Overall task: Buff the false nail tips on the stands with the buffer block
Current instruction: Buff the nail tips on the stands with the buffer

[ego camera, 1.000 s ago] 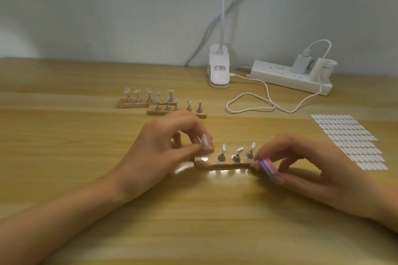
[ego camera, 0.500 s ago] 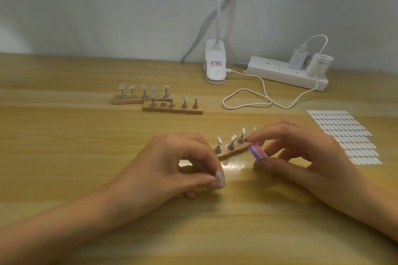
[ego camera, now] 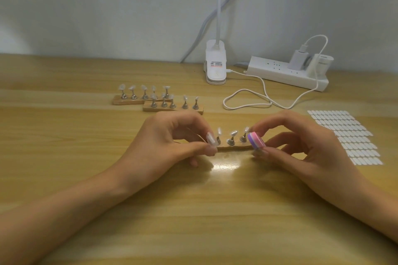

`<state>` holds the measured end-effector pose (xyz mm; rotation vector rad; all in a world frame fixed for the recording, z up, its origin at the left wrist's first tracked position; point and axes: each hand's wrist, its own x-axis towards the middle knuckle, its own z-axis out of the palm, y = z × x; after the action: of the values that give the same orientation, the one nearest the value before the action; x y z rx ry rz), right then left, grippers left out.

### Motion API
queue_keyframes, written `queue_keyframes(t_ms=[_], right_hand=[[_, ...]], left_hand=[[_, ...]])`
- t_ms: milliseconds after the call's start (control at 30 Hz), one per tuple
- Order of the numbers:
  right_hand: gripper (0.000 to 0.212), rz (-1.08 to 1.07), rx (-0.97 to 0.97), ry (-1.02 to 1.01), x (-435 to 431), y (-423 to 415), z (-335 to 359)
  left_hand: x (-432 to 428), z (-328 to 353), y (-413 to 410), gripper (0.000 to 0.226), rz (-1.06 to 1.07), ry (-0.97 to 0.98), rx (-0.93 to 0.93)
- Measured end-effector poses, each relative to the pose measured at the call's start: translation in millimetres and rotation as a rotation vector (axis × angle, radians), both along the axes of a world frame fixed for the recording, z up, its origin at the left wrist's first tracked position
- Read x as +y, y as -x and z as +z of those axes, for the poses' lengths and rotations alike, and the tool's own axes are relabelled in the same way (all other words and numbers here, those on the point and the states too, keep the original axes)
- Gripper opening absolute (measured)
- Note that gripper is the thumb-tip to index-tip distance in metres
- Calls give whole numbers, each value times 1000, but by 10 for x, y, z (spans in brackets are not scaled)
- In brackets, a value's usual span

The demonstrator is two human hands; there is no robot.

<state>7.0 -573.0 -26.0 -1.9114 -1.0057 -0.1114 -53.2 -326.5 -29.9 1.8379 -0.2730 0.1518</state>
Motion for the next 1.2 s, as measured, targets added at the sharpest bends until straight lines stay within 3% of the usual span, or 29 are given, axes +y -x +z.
queue_keyframes(t_ms=[167, 433, 600, 767, 1200], right_hand=[[19, 9, -179, -35, 61, 149, 86], [17, 6, -384, -13, 206, 228, 70], [15, 0, -428, -15, 195, 225, 64], [17, 15, -351, -47, 185, 204, 60], [17, 68, -351, -49, 185, 151, 36]], left_hand=[[-102, -20, 84, 7, -75, 27, 2], [-192, -44, 131, 4, -10, 22, -103], [-203, -51, 138, 10, -15, 9, -119], [-209, -43, 141, 15, -4, -8, -95], [-225, -38, 146, 12, -33, -36, -154]])
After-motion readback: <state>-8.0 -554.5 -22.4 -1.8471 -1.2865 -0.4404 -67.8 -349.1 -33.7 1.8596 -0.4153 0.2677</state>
